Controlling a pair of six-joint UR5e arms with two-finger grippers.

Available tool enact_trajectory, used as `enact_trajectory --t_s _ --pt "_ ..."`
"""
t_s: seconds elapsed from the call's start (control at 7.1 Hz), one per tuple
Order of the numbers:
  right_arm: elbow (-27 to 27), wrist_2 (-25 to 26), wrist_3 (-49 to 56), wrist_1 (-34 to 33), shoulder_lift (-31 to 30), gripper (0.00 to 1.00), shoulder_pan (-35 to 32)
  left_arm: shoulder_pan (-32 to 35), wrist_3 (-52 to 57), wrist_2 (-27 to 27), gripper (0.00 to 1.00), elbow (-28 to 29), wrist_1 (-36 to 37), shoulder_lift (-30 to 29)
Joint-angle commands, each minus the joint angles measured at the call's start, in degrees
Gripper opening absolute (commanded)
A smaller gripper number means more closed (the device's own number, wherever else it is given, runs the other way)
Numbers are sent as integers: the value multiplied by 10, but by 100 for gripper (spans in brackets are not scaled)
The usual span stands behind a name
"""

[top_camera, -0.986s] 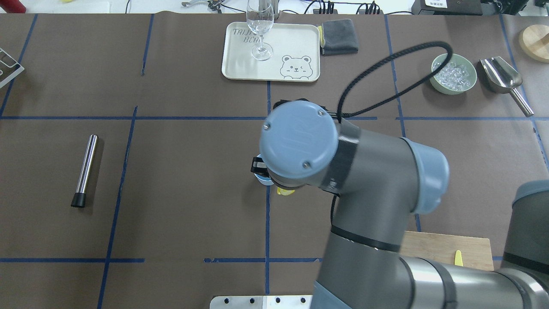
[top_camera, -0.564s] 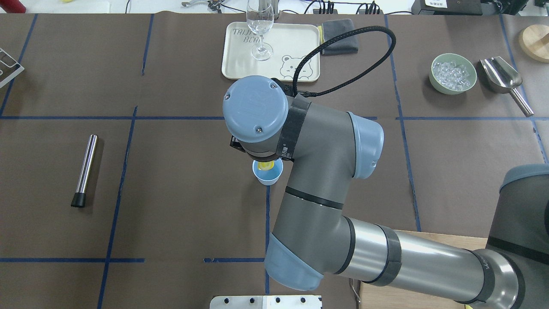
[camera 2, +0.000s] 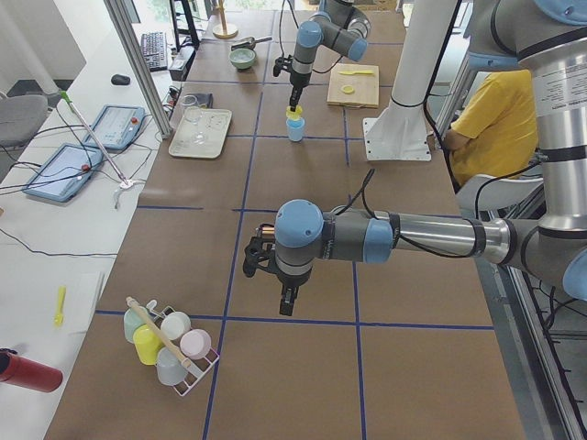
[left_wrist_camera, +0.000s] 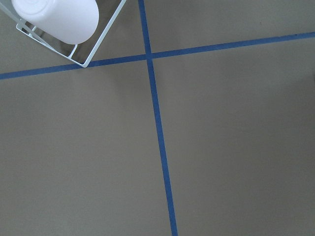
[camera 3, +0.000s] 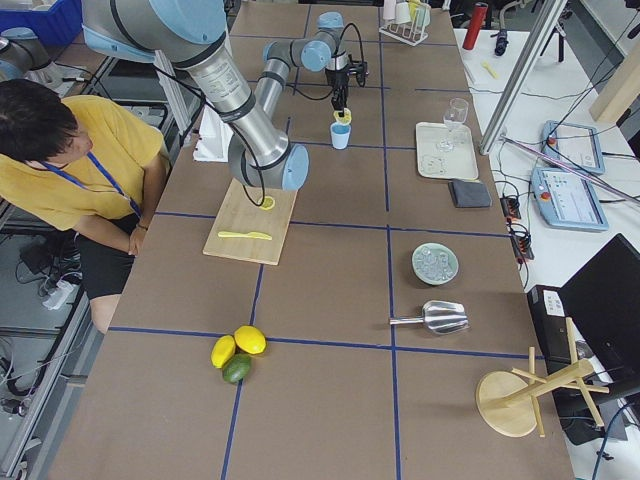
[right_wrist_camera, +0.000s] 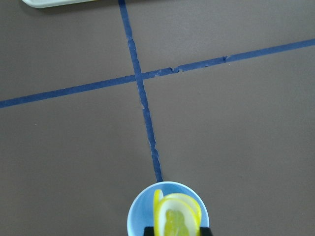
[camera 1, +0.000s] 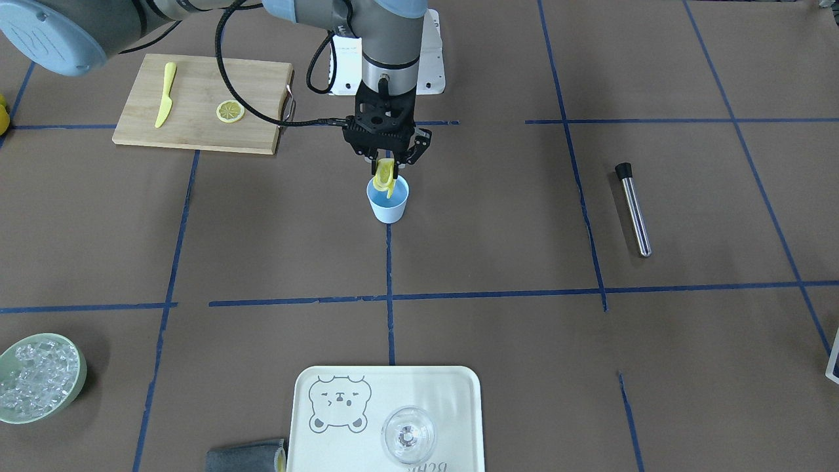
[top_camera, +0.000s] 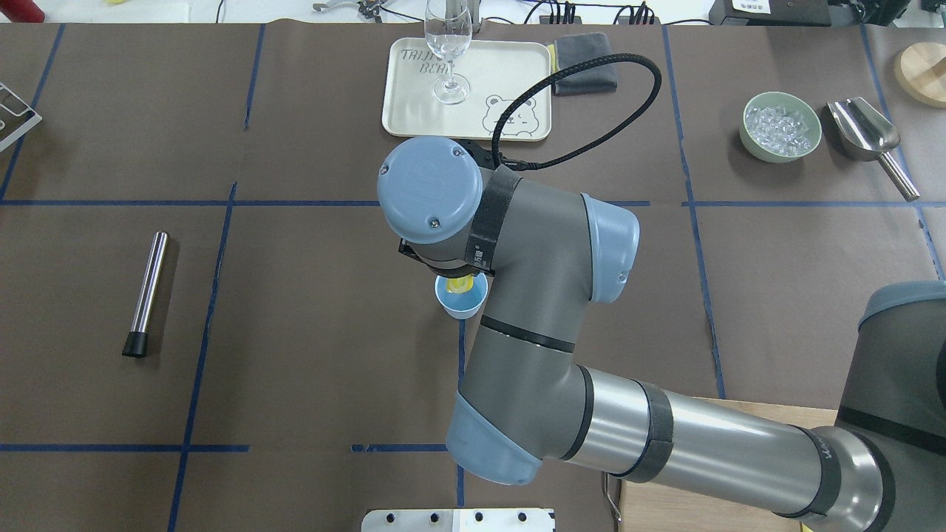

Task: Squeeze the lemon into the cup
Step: 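Lower the lemon slice into the blue cup and open the right gripper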

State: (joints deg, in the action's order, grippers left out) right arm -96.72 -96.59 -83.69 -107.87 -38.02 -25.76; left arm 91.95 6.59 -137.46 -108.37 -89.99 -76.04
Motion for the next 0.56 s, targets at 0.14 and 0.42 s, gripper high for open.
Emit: enact_trajectory --t_s 0.14,0.42 --pt "12 0 -1 13 0 44 1 1 0 0 100 0 0 0" --pt "14 -1 0 16 0 80 1 1 0 0 100 0 0 0"
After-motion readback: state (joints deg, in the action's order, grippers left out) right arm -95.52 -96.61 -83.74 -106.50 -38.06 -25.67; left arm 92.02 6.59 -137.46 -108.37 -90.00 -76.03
